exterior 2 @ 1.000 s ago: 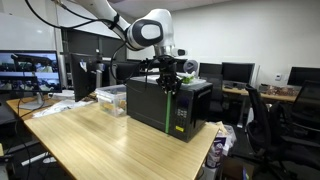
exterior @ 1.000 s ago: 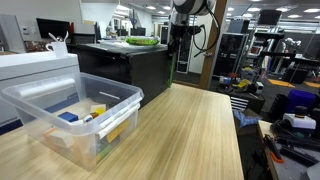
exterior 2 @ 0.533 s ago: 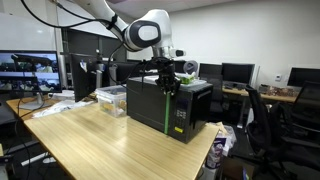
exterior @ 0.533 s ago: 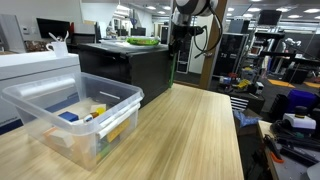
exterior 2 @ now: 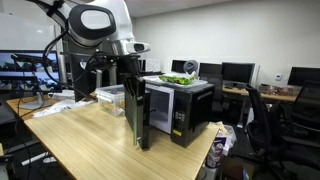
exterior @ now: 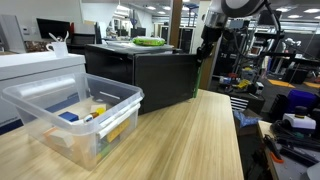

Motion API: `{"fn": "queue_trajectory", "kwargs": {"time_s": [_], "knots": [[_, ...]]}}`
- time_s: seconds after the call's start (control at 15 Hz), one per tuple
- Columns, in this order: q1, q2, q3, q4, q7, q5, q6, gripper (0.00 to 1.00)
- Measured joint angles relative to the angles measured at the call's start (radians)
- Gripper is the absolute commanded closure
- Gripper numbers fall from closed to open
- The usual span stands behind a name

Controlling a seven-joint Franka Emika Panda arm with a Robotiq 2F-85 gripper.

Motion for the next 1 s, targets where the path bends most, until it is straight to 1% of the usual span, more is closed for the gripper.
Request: {"fn": "queue_trajectory", "kwargs": {"time_s": [0.07, 0.2, 0.27, 0.33, 0.47, 0.53, 0.6, 0.73, 0.8, 0.87, 0.93, 1.0], "knots": [[-0.003, -0.080, 0.000, -0.060, -0.003, -0.055, -0.018, 0.31], [-0.009, -0.197, 0.002, -0.116, -0.013, -0.106, -0.095, 0.16], [-0.009, -0.255, 0.005, -0.131, -0.028, -0.114, -0.151, 0.11], [-0.008, -0.312, 0.010, -0.137, -0.047, -0.115, -0.213, 0.02], [0.006, -0.453, 0.034, -0.125, -0.073, -0.109, -0.387, 0.00], [0.030, -0.525, 0.045, -0.097, -0.080, -0.080, -0.458, 0.00], [0.051, -0.562, 0.045, -0.072, -0.080, -0.047, -0.464, 0.00], [0.078, -0.557, 0.038, -0.023, -0.056, 0.000, -0.373, 0.00], [0.084, -0.525, 0.032, -0.004, -0.037, 0.009, -0.298, 0.00], [0.085, -0.471, 0.028, 0.015, -0.012, 0.012, -0.213, 0.00], [0.084, -0.388, 0.025, 0.037, 0.019, 0.012, -0.115, 0.00], [0.081, -0.332, 0.026, 0.053, 0.039, 0.012, -0.060, 0.00]]}}
